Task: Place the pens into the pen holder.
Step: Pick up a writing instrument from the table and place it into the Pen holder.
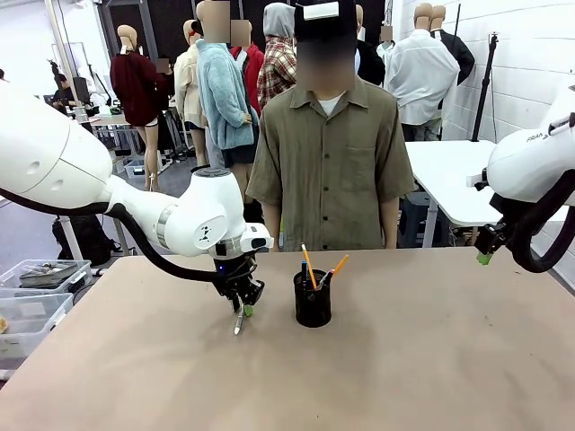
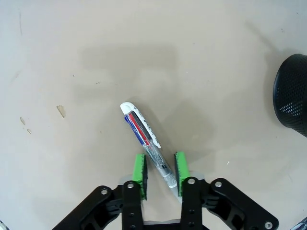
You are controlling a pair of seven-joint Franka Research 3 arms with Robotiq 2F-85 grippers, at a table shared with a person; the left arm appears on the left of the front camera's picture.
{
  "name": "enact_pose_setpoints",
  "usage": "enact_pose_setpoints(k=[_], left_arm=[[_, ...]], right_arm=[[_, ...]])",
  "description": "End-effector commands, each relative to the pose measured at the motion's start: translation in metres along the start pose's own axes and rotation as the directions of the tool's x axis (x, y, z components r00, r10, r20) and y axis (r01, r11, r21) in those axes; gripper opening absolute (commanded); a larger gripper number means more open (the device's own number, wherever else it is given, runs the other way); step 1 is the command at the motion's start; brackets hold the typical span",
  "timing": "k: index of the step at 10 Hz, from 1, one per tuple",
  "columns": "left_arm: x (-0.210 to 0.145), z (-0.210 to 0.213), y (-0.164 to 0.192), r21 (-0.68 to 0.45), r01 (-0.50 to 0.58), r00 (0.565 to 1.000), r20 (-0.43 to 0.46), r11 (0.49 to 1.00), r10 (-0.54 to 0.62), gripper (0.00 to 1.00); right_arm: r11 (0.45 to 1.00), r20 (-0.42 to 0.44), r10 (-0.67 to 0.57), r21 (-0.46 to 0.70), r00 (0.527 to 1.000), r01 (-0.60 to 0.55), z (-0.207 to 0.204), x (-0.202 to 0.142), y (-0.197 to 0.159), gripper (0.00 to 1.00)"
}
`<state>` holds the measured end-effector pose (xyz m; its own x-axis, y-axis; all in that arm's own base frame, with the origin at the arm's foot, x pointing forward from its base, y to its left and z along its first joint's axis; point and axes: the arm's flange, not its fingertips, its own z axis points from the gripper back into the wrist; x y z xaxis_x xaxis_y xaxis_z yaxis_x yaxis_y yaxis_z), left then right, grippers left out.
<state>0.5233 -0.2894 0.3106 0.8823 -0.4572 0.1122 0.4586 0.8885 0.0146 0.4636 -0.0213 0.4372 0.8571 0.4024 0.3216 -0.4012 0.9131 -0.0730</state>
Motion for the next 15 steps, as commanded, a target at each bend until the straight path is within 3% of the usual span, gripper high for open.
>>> enact_pose_setpoints(k=[1,5,10,12,15], left_arm=[[-0.004,0.004,-0.002,0.052,-0.018,1.000,-0.021,0.998,0.019,0.00],[-0.006,0.009,0.000,0.034,0.013,1.000,-0.007,0.999,-0.013,0.00],[-0.037,0.055,0.029,-0.116,0.133,0.949,0.302,0.984,-0.093,0.00],[-0.047,0.070,0.042,-0.253,0.278,0.858,0.499,0.927,-0.121,0.00],[-0.054,0.079,0.045,-0.271,0.463,0.680,0.719,0.844,-0.142,0.00]], right_arm=[[1.000,-0.003,0.006,-0.030,1.000,-0.006,-0.002,0.000,0.000,0.82],[1.000,-0.003,0.006,-0.030,1.000,-0.006,-0.002,0.000,0.000,0.82],[1.000,-0.003,0.006,-0.030,1.000,-0.006,-0.002,0.000,0.000,0.82],[1.000,-0.003,0.006,-0.030,1.000,-0.006,-0.002,0.000,0.000,0.82],[1.000,-0.003,0.006,-0.030,1.000,-0.006,-0.002,0.000,0.000,0.82]])
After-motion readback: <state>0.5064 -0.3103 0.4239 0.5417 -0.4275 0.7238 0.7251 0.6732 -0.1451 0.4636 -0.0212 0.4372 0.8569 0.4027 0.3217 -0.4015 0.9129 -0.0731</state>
